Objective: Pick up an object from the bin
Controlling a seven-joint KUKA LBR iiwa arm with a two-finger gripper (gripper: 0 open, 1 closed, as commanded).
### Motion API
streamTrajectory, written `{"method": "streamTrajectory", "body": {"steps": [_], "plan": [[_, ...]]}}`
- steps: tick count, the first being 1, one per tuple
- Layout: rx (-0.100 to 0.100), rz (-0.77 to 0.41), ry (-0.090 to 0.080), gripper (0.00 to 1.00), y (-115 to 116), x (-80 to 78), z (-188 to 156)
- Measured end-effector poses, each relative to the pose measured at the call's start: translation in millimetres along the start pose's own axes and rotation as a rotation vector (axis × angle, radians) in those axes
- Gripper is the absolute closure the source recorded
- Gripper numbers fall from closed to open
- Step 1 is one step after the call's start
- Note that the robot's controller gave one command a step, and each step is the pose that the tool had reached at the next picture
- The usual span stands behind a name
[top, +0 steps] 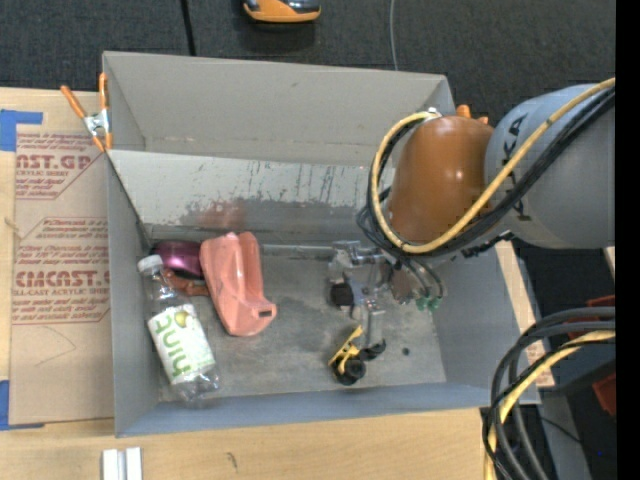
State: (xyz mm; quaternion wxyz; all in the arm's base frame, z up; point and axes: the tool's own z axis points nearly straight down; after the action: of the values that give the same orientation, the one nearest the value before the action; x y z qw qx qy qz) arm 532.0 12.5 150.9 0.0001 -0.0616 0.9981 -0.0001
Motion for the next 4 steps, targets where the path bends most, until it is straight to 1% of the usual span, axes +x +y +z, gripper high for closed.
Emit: {"method": "streamTrajectory", "body": {"steps": [1,2,3,4], "plan": [[0.000,-0.203,-0.004,0.00,-16.0,20.5,12.5],[0.000,-0.382,-0.001,0.00,-27.9,32.1,37.7],[-0.001,-0.297,-0.001,0.00,-15.3,24.7,65.1],[-0.002,-0.553,-0.001,1.00,-23.5,52.1,81.4]]}}
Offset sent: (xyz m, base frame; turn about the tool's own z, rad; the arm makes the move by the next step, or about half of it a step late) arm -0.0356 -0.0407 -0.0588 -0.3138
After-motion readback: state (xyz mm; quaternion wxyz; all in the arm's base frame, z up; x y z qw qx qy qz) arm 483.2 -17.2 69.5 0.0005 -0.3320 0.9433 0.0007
